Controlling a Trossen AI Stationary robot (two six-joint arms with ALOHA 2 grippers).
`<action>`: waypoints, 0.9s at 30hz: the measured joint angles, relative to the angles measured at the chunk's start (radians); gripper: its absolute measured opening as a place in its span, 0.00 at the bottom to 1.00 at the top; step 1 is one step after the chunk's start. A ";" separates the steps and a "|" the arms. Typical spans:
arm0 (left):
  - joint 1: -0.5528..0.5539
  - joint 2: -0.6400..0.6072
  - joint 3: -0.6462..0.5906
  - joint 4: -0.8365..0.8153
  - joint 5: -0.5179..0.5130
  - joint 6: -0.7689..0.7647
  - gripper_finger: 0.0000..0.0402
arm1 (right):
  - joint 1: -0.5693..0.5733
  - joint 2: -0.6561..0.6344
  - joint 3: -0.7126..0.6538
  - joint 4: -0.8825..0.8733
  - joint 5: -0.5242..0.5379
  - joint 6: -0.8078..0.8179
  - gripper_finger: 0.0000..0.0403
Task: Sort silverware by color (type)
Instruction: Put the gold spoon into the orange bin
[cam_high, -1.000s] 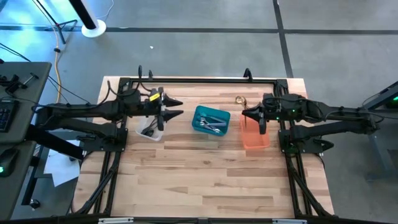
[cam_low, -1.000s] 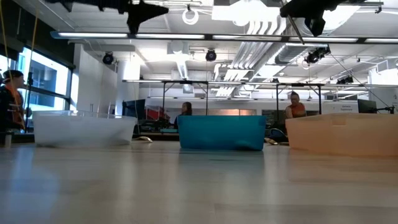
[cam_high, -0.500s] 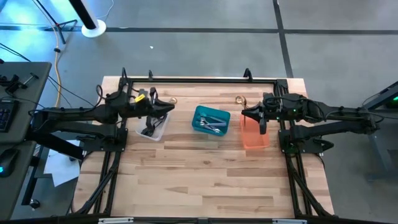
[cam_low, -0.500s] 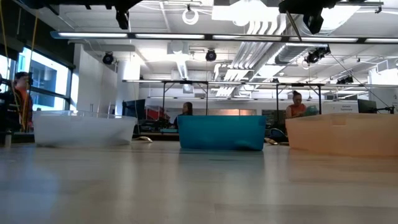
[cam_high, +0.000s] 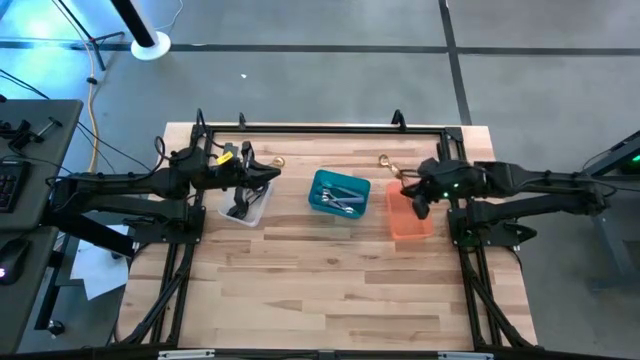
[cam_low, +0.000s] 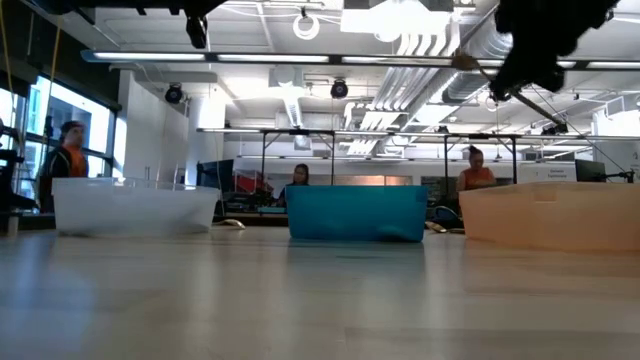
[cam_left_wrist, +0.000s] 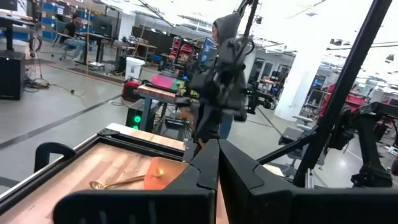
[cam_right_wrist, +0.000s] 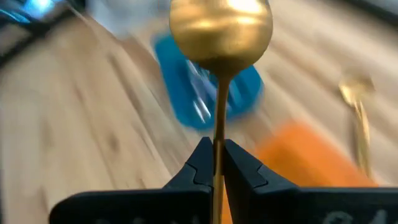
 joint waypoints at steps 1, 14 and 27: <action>0.000 0.000 0.000 0.000 -0.002 0.000 0.00 | 0.000 0.011 0.000 -0.048 0.000 0.026 0.01; 0.000 0.000 0.000 -0.030 -0.036 0.001 0.00 | -0.045 0.317 0.000 -0.246 -0.102 0.152 0.01; 0.000 0.000 0.000 -0.031 -0.038 0.001 0.00 | -0.183 0.469 0.000 -0.183 -0.141 0.050 0.01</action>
